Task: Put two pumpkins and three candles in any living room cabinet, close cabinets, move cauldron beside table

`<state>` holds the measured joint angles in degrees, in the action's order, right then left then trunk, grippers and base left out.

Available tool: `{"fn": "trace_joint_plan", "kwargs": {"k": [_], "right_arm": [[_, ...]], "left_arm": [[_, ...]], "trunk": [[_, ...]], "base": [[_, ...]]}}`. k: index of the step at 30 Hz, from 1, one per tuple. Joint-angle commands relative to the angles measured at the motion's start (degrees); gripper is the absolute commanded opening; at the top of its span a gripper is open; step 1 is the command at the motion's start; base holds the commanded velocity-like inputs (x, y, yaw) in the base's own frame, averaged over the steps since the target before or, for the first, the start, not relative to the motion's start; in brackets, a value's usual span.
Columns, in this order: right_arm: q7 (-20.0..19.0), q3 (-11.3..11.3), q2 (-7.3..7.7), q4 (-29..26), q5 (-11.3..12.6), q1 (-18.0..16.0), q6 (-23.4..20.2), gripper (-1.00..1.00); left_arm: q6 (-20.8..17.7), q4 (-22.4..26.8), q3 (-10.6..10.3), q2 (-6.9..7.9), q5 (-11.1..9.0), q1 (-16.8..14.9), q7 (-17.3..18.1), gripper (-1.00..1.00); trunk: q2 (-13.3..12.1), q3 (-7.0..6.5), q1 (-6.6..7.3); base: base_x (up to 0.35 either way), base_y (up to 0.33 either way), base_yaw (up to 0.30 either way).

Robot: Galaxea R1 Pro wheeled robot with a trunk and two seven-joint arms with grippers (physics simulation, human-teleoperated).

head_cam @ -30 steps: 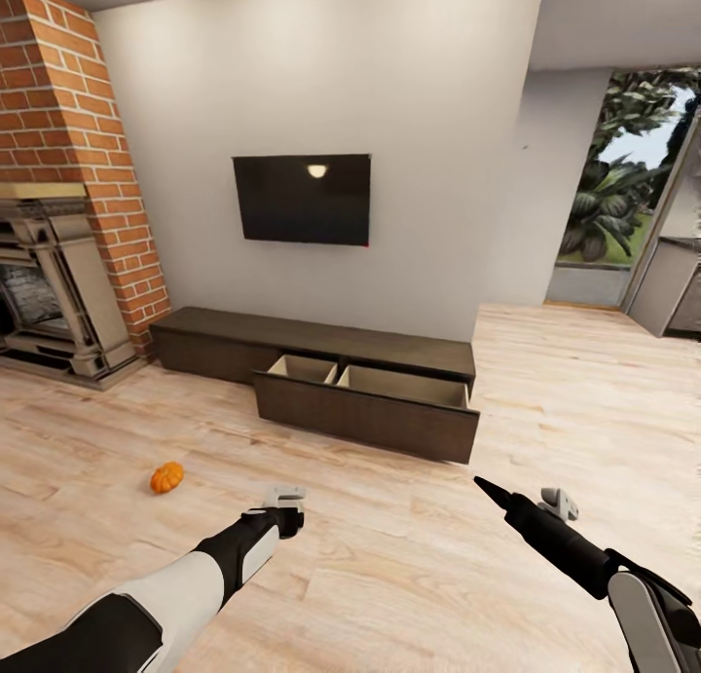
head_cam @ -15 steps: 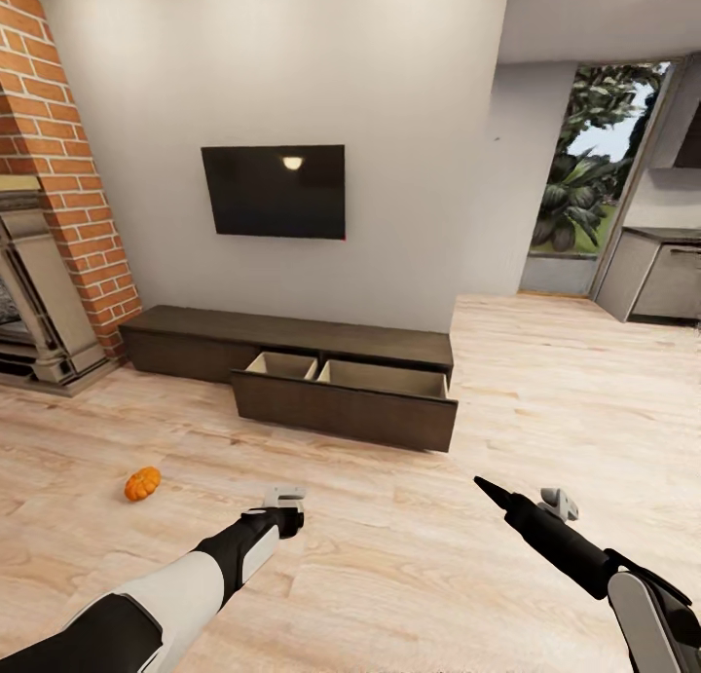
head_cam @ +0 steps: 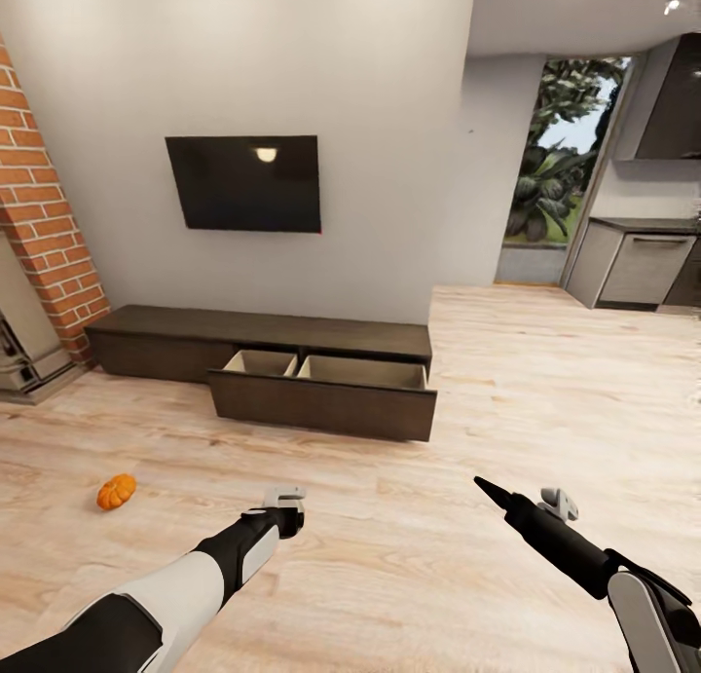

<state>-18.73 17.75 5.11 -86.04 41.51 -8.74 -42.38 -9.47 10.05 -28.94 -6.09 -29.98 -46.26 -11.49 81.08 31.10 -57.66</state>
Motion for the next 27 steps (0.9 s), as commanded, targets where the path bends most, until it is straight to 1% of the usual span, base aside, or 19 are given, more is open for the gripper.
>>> {"fn": "trace_joint_plan", "kwargs": {"k": [1,10,27], "right_arm": [[-0.2,0.1,-0.01,0.0,0.0,-0.1,-0.3,1.00],[-0.2,0.1,-0.01,0.0,0.0,-0.1,-0.3,1.00],[-0.3,0.1,-0.01,0.0,0.0,-0.1,-0.2,1.00]], "left_arm": [[-0.3,0.1,-0.5,0.03,-0.4,0.0,-0.4,-1.00],[-0.3,0.1,-0.5,0.03,-0.4,0.0,-0.4,-1.00],[-0.3,0.1,-0.5,0.03,-0.4,0.0,-0.4,-1.00]], "trunk": [[0.0,0.14,0.00],[0.0,0.85,0.00],[0.0,2.30,0.00]], "base": [[0.000,0.000,-0.163],[0.000,0.000,-0.159],[0.000,0.000,-0.130]]}}
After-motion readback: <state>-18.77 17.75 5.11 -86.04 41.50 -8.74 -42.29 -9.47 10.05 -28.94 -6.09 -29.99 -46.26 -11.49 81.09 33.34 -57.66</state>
